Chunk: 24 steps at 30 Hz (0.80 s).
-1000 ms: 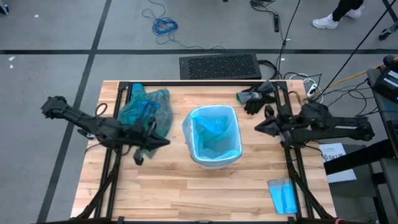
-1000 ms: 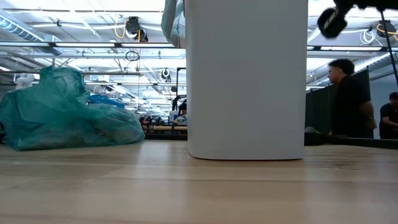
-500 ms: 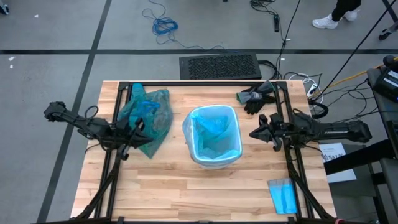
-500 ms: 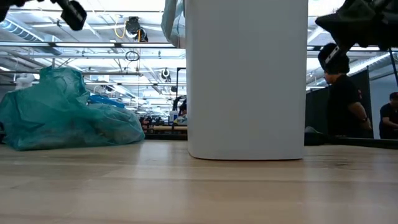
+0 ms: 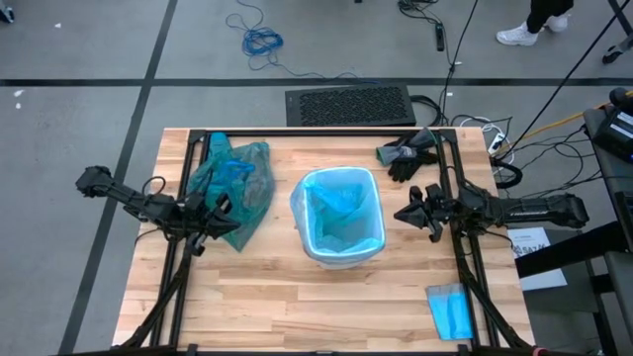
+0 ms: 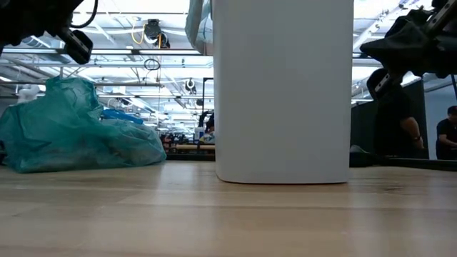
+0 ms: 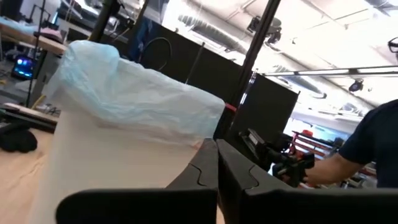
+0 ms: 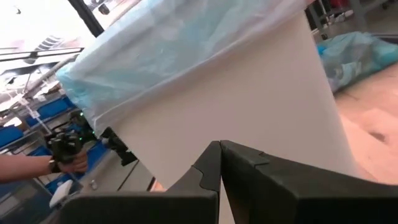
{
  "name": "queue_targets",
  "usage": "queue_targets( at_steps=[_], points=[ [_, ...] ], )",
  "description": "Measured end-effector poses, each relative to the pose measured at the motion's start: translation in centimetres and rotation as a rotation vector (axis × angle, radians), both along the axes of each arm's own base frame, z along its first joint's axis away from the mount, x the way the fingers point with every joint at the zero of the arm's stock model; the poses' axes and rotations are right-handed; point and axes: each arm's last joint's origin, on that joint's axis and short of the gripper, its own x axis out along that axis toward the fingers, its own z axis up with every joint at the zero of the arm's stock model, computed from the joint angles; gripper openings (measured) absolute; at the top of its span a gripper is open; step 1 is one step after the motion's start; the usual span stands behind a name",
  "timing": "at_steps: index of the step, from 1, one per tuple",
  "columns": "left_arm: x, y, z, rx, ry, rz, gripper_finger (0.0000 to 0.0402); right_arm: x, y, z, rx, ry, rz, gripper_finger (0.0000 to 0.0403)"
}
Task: Place trash/remove bag and relplace
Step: Return to Home Position
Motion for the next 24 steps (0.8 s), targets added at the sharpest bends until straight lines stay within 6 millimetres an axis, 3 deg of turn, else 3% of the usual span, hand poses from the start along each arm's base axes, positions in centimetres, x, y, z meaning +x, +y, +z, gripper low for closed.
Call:
queue_targets(
  at_steps=[14,24],
  points=[
    [0.0,-0.1,-0.2,0.012,0.014,-0.018,0.0000,0.0,-0.1,0.1,0.068,0.002,-0.027,0.0000],
    [0.0,-0.1,-0.2,0.012,0.014,-0.018,0.0000,0.0,-0.1,-1.5,0.109,0.171,-0.030,0.0000]
  ],
)
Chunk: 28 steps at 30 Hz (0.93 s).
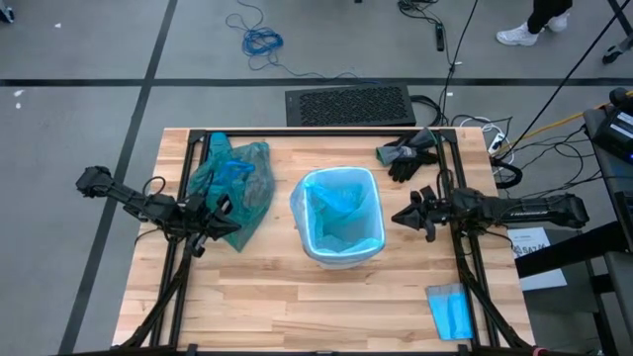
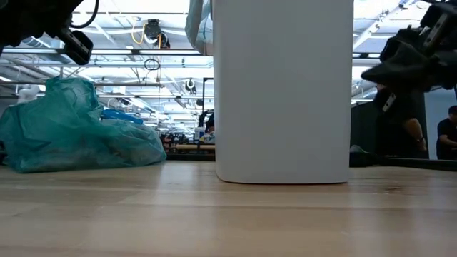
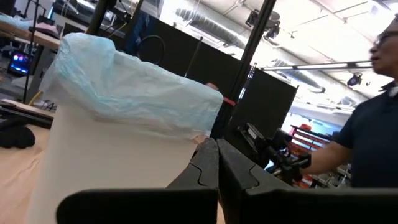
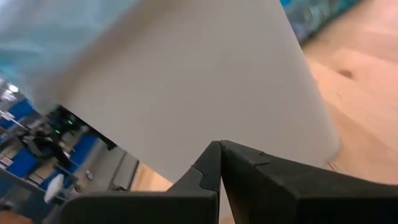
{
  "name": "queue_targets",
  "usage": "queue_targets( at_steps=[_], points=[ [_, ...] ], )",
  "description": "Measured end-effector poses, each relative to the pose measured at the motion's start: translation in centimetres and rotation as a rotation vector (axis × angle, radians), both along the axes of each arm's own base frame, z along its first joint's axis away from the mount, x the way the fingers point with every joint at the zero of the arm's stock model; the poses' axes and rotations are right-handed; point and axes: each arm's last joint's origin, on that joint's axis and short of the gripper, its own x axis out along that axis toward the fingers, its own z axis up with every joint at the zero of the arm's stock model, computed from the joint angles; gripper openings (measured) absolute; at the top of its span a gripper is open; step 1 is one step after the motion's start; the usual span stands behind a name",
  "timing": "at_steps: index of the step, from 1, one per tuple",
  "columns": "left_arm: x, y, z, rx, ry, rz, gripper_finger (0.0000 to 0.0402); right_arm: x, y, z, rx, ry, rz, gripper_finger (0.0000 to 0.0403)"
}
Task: Place trash/remove bag and relplace
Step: Return to Home Position
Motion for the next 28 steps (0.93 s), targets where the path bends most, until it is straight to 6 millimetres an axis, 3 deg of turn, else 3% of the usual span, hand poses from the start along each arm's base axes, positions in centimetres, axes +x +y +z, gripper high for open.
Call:
queue_targets(
  at_steps=[5,28],
  points=[
    [0.00,0.00,0.00,0.000,0.000,0.000,0.0000,-0.11,0.00,-0.79,-0.028,0.080,0.004,0.0000],
    [0.00,0.00,-0.02,0.000,0.001,0.000,0.0000,-0.10,-0.01,-0.78,-0.080,0.075,0.007,0.0000]
  ],
)
